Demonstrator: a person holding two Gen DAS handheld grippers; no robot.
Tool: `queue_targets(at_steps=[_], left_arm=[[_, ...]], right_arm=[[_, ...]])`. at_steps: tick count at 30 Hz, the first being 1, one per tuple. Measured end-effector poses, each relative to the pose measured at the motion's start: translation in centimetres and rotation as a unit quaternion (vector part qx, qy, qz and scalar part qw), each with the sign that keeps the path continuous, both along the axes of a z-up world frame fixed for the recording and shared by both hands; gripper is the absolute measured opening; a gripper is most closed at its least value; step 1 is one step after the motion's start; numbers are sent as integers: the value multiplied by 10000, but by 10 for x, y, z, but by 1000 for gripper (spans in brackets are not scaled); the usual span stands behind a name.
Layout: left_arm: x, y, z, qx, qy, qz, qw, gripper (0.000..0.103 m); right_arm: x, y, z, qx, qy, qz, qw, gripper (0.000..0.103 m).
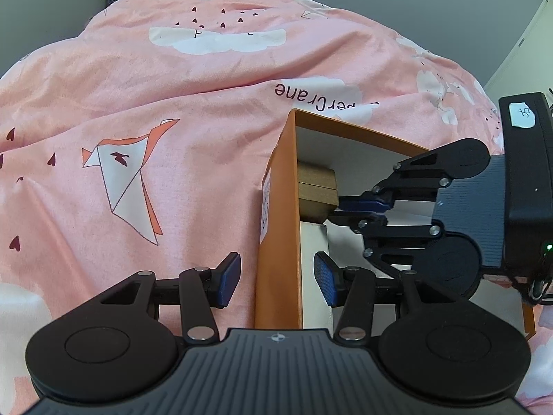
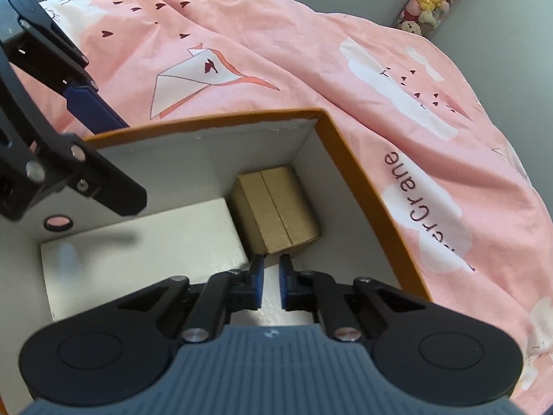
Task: Organize objects
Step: 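Move both tools back to the objects beside the shoebox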
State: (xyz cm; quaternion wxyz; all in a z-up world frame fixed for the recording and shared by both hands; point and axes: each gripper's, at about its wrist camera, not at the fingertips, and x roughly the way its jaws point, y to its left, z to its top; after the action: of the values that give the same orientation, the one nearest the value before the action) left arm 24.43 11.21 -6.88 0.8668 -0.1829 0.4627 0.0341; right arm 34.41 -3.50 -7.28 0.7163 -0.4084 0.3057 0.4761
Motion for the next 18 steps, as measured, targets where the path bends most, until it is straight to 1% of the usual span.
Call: queue_targets(at_steps=[3,6,10,14,16,18], left_arm=[[-2,-1,2,27,-5,5,10000,57],[-7,-3,8,66,-35,-25,10000,57],[-22,-7,22,161,-134,-98,9997,57],[-46,-14,38,266,-254,-182,9992,57],[-60,-20,45,333,-303,-240,9987,57],[-75,-25,51,373,-320,-259,9985,57]], right_arm=[[-1,3,-2,-2,-26,-37,10000,9],[1,0,2,33,46,-140,9999,9],[-5,-12,18,214,119,-456,9987,9],[-20,-32,39,550,259,-910,9940,11],[-33,-46,51,859,317,-1094,9898,17],[-45,-59,61,1105,306,-1264,9853,29]])
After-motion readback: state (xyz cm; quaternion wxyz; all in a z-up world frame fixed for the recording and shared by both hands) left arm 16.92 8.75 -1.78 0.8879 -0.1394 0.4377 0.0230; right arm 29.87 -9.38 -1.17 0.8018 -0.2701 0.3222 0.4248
